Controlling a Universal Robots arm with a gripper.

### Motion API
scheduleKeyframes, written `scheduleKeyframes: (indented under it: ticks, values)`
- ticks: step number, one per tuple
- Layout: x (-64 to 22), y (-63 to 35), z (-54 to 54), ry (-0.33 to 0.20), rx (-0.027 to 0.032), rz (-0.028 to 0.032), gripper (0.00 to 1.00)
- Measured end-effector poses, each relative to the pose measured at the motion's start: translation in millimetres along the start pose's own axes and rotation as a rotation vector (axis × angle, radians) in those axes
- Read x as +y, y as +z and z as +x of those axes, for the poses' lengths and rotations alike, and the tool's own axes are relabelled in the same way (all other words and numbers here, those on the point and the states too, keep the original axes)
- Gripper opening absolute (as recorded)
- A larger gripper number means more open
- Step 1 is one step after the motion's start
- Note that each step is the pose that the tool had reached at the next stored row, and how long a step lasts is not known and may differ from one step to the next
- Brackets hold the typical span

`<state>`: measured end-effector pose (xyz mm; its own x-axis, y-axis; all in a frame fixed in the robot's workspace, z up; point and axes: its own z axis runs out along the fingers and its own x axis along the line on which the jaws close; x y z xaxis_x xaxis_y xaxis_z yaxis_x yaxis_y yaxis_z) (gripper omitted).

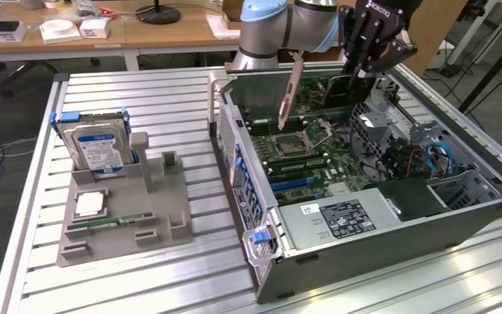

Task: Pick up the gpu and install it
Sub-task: 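Insert the gpu into the slot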

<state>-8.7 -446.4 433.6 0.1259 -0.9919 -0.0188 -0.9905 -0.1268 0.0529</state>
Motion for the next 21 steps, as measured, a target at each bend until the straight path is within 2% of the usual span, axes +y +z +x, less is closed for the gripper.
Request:
scheduleKeyframes:
  ticks: [5,11,12,14,16,18,21]
  values:
    - [0.0,0.0,-0.1,-0.008,0.0005,-0.0001,0.26]
    - [-0.6,0.8,-0.5,-0.05,0.0028,-0.0001,0.26]
    - [-0.6,1.3,-0.6,-0.054,0.0034,0.0025,0.26]
    - [-0.6,2.0,-0.6,-0.055,0.0048,0.0129,0.26]
    - [-0.7,2.9,-0.5,-0.054,0.0041,0.019,0.26]
    - [-0.8,3.8,-0.5,-0.039,0.0037,0.0223,0.26]
    - [-0.8,4.3,-0.5,-0.005,0.0027,0.0239,0.26]
